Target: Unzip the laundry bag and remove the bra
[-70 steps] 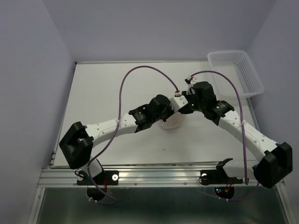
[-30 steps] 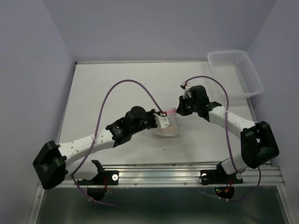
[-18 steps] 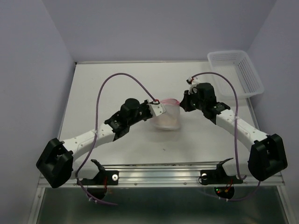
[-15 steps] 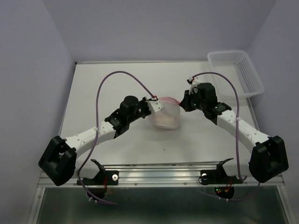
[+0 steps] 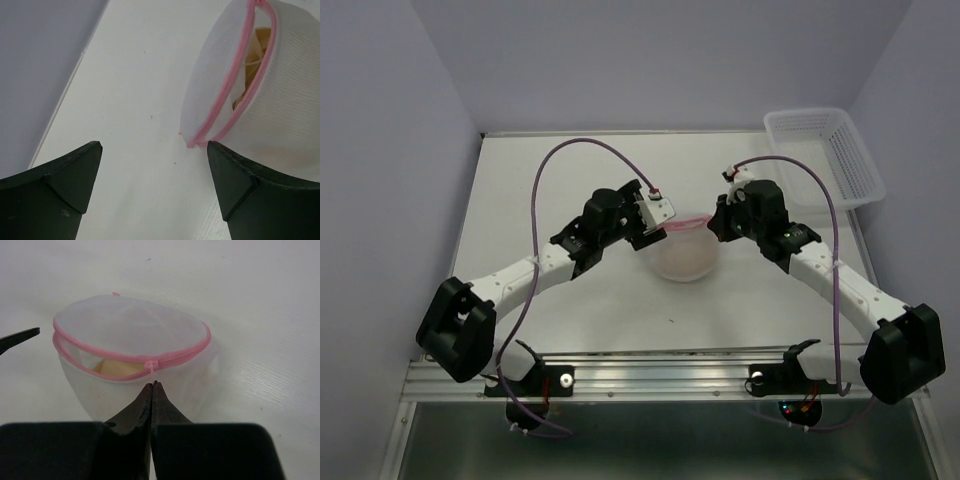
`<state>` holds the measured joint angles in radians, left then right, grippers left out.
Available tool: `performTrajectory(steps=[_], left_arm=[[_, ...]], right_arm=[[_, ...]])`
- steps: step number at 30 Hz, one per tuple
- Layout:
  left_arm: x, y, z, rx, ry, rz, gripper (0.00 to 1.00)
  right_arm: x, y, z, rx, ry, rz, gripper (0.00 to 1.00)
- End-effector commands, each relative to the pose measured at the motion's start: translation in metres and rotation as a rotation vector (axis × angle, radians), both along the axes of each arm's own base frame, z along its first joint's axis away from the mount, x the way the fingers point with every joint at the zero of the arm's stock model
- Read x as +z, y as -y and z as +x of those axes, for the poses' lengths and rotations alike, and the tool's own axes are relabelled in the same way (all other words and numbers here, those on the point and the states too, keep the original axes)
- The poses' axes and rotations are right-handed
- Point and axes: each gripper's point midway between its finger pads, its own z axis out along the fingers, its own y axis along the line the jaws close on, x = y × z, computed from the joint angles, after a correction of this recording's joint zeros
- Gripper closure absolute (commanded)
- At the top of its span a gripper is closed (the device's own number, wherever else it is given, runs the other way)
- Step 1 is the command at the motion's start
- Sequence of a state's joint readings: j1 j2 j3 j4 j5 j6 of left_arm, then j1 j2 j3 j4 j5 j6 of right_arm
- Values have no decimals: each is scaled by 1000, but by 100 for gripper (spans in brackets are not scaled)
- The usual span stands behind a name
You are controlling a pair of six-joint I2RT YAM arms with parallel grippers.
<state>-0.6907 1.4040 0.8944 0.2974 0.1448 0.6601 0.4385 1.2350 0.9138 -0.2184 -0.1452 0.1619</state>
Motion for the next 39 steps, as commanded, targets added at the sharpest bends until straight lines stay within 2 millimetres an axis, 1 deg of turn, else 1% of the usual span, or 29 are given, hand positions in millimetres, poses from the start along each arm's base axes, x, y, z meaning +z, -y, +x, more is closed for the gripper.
performTrajectory(steps=[1, 3, 4, 6, 7, 9, 10, 12, 13, 14, 15, 16, 17, 18, 19, 20, 21, 26, 27, 28, 30, 31, 35, 36, 38, 39], left_arm=[[49, 4, -22, -86, 40, -92, 1], [57, 10, -39, -165, 49, -126, 1], [66, 10, -48, -188, 65, -143, 1], [69, 15, -61, -240, 59, -163, 1], [72, 21, -70, -266, 61, -170, 1], [74, 29, -76, -278, 56, -172, 1], [75, 40, -83, -298, 46, -178, 1], [75, 50, -86, -306, 26, -185, 1], [68, 57, -87, -312, -4, -185, 1], [71, 65, -90, -328, -11, -193, 1], [70, 70, -91, -335, -22, -194, 1], [61, 75, -88, -329, -45, -185, 1], [67, 82, -86, -322, -54, -204, 1], [66, 85, -83, -298, -63, -203, 1], [65, 92, -77, -284, -77, -203, 1], [63, 96, -76, -273, -96, -200, 1], [60, 104, -72, -263, -104, -194, 1], [42, 120, -61, -228, -142, -145, 1], [36, 118, -57, -204, -150, -127, 4], [28, 120, -55, -193, -160, -108, 13], [25, 117, -48, -157, -153, -90, 26], [20, 116, -47, -147, -155, -75, 27], [14, 112, -47, -143, -147, -42, 40], [14, 111, -45, -137, -142, -39, 51], [18, 111, -42, -123, -127, -40, 68], [20, 110, -40, -117, -121, -41, 83]], right_arm=[[22, -6, 5, -9, 51, 17, 99], [25, -7, 6, -8, 51, 23, 99], [27, -10, 5, -1, 54, 24, 99], [31, -14, 1, 13, 56, 33, 99], [37, -14, 1, 10, 67, 43, 99], [42, -18, -1, 19, 73, 54, 99], [46, -21, -4, 23, 80, 62, 99], [48, -25, -7, 36, 80, 67, 99], [49, -25, -7, 34, 80, 69, 99], [47, -28, -9, 43, 76, 70, 99], [46, -28, -8, 40, 73, 68, 99], [46, -27, -8, 35, 75, 68, 99], [45, -29, -9, 39, 73, 65, 99], [45, -28, -8, 26, 75, 64, 99], [46, -27, -8, 25, 77, 64, 99], [46, -27, -8, 21, 78, 65, 99], [47, -30, -11, 34, 82, 67, 99], [51, -29, -13, 30, 94, 79, 99], [52, -28, -14, 29, 98, 79, 99], [53, -27, -14, 27, 101, 79, 99], [53, -26, -14, 23, 106, 74, 99], [54, -25, -15, 22, 111, 76, 99], [54, -22, -16, 18, 117, 69, 99], [53, -21, -16, 14, 119, 67, 99], [54, -19, -15, -2, 124, 60, 99], [55, -18, -14, -10, 127, 59, 99]])
